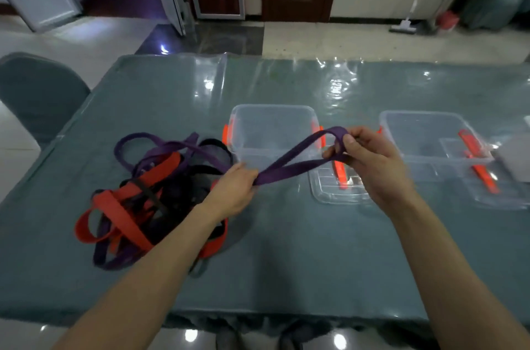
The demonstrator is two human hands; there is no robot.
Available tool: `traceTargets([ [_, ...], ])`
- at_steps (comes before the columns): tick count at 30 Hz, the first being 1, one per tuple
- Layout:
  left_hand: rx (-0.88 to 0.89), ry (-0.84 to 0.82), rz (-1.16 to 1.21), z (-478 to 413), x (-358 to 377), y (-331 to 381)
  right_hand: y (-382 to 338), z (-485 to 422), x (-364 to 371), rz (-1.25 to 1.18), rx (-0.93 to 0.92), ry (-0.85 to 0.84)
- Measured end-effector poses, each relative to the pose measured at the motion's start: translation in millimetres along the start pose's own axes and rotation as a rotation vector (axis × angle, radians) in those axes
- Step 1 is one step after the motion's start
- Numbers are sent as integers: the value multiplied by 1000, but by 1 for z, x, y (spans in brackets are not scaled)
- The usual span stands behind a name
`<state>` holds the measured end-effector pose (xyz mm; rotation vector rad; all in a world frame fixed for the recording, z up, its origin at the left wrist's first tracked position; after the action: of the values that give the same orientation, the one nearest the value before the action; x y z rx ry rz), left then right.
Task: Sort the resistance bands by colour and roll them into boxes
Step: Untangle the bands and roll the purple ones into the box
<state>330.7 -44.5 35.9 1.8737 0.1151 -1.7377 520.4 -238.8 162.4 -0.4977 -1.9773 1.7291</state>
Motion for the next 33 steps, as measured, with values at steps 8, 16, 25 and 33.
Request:
traceTargets([
  [8, -123, -198, -207, 16, 12, 23, 83, 41, -50, 950, 109, 21],
  [16, 10, -99, -261, 18, -19, 84, 101, 26, 41, 941, 74, -543],
  [25, -93, 10, -126, 48, 6, 22, 144, 28, 17, 703, 332, -478],
  [33, -501, -211, -249, 96, 62, -91, 207, 18, 2, 1027, 567, -452],
])
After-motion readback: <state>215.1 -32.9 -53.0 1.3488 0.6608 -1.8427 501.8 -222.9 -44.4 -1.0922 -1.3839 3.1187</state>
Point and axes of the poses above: each hand's wrist, its own z-axis away from the middle knuckle, its own x-axis out of the palm, y = z × x, the point moved 5 cm from there along -z, towards the middle knuckle
